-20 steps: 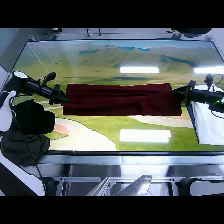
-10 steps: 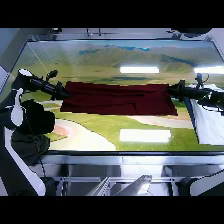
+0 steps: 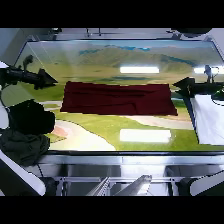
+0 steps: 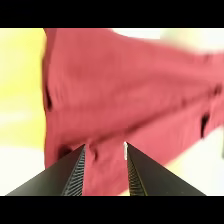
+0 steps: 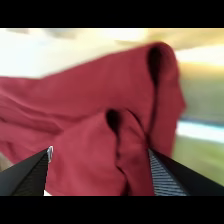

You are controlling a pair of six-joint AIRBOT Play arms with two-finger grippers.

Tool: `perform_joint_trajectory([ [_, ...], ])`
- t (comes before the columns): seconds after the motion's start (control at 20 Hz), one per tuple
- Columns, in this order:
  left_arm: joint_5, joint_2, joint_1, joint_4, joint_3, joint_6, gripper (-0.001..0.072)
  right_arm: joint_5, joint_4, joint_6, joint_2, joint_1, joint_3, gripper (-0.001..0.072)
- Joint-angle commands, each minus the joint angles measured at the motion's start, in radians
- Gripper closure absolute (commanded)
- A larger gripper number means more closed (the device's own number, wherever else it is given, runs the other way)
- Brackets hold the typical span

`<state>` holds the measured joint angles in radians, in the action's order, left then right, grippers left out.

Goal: Fold the shirts.

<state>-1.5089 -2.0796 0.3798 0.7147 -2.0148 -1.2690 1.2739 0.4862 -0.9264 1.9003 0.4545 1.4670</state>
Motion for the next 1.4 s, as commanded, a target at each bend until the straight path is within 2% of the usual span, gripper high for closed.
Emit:
perform_joint_trajectory([
  [0.0,0.116,0.079,0.021,-0.092,0.013,-0.001,0.0432,-0.014,0.142,-0.016,0.006,-0.018,0.022,0.0002],
  [0.05,0.104,0.089,0.013,-0.107,0.013,-0.001,0.0435,-0.035,0.179,-0.016,0.011,-0.039,0.022,0.0002],
  [0.15,0.068,0.093,-0.008,-0.109,0.013,0.0,0.0707,-0.061,0.203,-0.017,0.024,-0.083,0.022,0.0002],
  [0.35,0.06,0.09,-0.041,-0.106,0.013,0.0,0.0707,-0.117,0.203,-0.032,0.052,-0.147,0.022,0.0002],
  [0.55,0.005,0.09,-0.069,-0.106,0.013,0.001,0.0707,-0.089,0.204,-0.068,0.065,-0.155,0.022,0.0006],
  [0.9,-0.066,0.09,-0.132,-0.106,0.014,0.004,0.0707,-0.034,0.211,-0.069,0.043,-0.042,0.037,0.0006],
  [1.1,-0.035,0.09,-0.19,-0.105,0.014,0.008,0.0707,-0.011,0.21,-0.07,0.051,-0.008,0.036,0.0006],
  [1.35,-0.033,0.079,-0.255,-0.106,0.013,0.023,0.0707,0.021,0.208,-0.081,0.109,-0.111,0.037,0.0016],
])
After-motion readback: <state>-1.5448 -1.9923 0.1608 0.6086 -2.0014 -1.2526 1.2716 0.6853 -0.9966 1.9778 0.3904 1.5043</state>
